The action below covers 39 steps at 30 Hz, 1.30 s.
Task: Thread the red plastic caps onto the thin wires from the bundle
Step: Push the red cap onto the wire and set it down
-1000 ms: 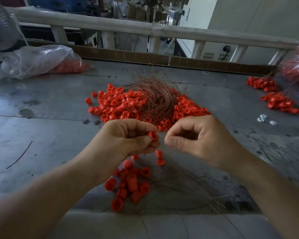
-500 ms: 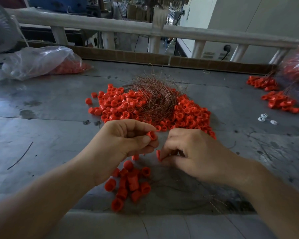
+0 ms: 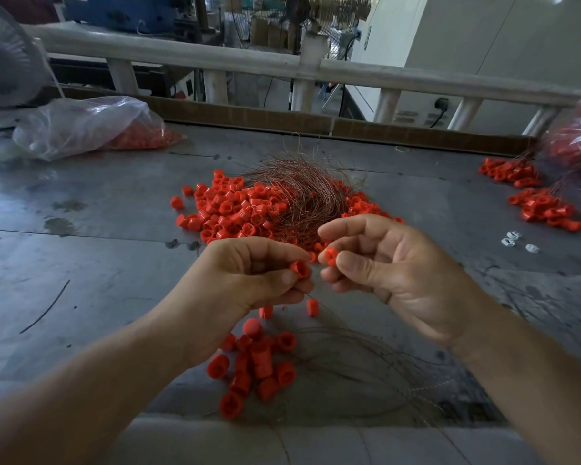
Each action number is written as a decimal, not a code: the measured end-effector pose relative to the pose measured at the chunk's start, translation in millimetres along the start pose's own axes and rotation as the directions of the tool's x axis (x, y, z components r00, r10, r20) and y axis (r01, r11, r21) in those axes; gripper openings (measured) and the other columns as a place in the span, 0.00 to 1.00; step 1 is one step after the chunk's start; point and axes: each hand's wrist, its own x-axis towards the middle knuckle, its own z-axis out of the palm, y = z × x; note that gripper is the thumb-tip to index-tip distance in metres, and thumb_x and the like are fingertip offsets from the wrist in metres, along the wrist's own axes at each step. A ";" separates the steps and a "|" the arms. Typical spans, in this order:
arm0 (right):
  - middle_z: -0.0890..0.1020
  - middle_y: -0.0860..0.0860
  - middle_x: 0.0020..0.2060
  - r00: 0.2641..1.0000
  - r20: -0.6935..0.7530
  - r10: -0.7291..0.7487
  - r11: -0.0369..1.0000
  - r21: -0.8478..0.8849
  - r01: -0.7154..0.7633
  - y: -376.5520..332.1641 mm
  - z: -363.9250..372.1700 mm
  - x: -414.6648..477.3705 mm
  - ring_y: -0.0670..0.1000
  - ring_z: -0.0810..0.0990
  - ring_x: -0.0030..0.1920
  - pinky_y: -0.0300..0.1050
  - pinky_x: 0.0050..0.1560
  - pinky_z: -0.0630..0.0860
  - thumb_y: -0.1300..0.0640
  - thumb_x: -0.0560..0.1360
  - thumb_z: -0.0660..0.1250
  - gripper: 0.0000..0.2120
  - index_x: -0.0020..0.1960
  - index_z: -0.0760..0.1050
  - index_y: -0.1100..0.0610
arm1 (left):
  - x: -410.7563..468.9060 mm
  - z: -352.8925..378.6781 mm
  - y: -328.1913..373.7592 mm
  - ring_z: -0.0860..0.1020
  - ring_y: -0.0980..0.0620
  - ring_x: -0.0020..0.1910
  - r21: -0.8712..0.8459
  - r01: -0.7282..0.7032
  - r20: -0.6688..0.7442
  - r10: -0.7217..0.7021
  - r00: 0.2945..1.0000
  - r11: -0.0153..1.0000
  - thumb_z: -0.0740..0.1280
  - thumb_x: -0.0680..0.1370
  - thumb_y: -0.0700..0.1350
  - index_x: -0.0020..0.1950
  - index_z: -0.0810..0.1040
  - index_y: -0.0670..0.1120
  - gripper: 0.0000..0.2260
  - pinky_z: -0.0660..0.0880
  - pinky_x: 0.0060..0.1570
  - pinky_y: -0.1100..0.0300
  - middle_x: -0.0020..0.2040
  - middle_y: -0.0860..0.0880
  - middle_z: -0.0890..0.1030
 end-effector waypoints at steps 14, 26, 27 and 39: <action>0.81 0.48 0.34 0.997 -0.063 -0.046 0.988 -0.148 0.036 7.8 0.2 2.3 0.46 0.81 0.36 0.35 0.39 0.77 0.59 0.61 0.69 0.10 0.42 0.81 0.52 | -0.8 2.0 -0.1 0.83 0.52 0.37 0.013 -0.036 0.009 0.036 0.999 0.999 0.66 0.62 0.37 0.41 0.84 0.45 0.12 0.77 0.36 0.67 0.39 0.43 0.84; 0.84 0.46 0.37 0.969 -0.063 -0.240 0.904 -0.378 0.199 16.5 12.8 -0.5 0.45 0.83 0.38 0.36 0.42 0.79 0.58 0.62 0.71 0.09 0.41 0.79 0.49 | 0.6 1.0 -6.2 0.82 0.52 0.35 0.100 -0.084 0.029 0.081 0.996 0.991 0.68 0.62 0.39 0.39 0.83 0.49 0.09 0.77 0.36 0.67 0.37 0.45 0.84; 0.84 0.47 0.38 0.966 -0.065 -0.251 0.895 -0.395 0.206 16.9 13.5 -1.3 0.45 0.83 0.39 0.37 0.42 0.79 0.59 0.63 0.72 0.09 0.42 0.79 0.48 | 0.7 0.3 -6.7 0.82 0.52 0.35 0.119 -0.086 0.027 0.083 0.996 0.989 0.68 0.62 0.39 0.39 0.83 0.50 0.09 0.77 0.36 0.67 0.37 0.45 0.84; 0.82 0.48 0.39 0.917 -0.055 -0.395 0.721 -0.636 0.273 17.9 15.0 -2.5 0.44 0.81 0.40 0.35 0.42 0.78 0.63 0.63 0.75 0.13 0.47 0.81 0.56 | 1.9 4.1 -5.4 0.82 0.53 0.32 0.106 -0.058 0.005 0.058 0.998 0.993 0.68 0.61 0.39 0.37 0.84 0.51 0.10 0.76 0.32 0.69 0.34 0.46 0.84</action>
